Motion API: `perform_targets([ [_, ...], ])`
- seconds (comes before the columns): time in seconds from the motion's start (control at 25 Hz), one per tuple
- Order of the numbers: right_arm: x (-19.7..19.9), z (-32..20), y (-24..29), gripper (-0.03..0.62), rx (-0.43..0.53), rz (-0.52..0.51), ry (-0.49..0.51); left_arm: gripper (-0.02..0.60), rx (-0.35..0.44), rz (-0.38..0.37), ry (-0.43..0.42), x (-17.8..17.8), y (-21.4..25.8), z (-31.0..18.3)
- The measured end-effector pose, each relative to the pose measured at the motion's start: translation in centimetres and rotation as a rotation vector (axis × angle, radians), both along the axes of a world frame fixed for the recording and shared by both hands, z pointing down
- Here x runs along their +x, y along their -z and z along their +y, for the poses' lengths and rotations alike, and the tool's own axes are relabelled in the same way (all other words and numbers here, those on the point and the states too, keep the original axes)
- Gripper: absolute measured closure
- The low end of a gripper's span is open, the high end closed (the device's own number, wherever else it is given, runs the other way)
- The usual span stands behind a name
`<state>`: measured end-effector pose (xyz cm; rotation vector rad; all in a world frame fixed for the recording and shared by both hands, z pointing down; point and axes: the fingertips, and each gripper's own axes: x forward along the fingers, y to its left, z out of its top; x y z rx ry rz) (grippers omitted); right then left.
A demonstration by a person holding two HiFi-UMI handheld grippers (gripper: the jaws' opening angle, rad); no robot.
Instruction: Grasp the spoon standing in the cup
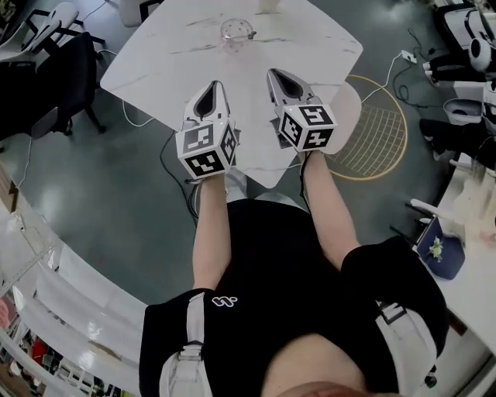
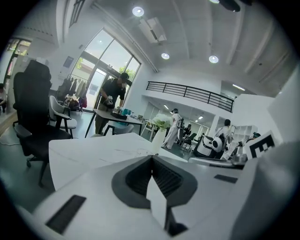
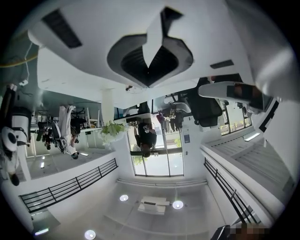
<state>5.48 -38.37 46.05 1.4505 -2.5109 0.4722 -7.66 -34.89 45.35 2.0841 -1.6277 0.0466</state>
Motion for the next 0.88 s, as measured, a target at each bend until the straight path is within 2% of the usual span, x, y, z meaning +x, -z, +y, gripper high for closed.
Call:
perform_targets([
  [0.2,-1.0,-3.4,-2.0,0.586,-0.022,0.029,-0.028,0.569,-0.060,0.040,-0.006,-1.2,-3.1,-2.4],
  [0.4,-1.1,-6.2,-3.9,0.581,-0.044,0.049,-0.060,0.568,-0.118,0.072,-0.049,0.3,-6.0,-3.7],
  [0.68,-2.4,-9.9,-6.6,0.480,-0.080,0.053,-0.048,0.569,-0.147,0.074,-0.064,1.1,-7.8,-5.5],
  [0.88,-2.7,-12.0,-9.1,0.448,-0.136,0.042,-0.076,0.569,-0.165,0.080,-0.049,0.7,-8.5,-6.4],
])
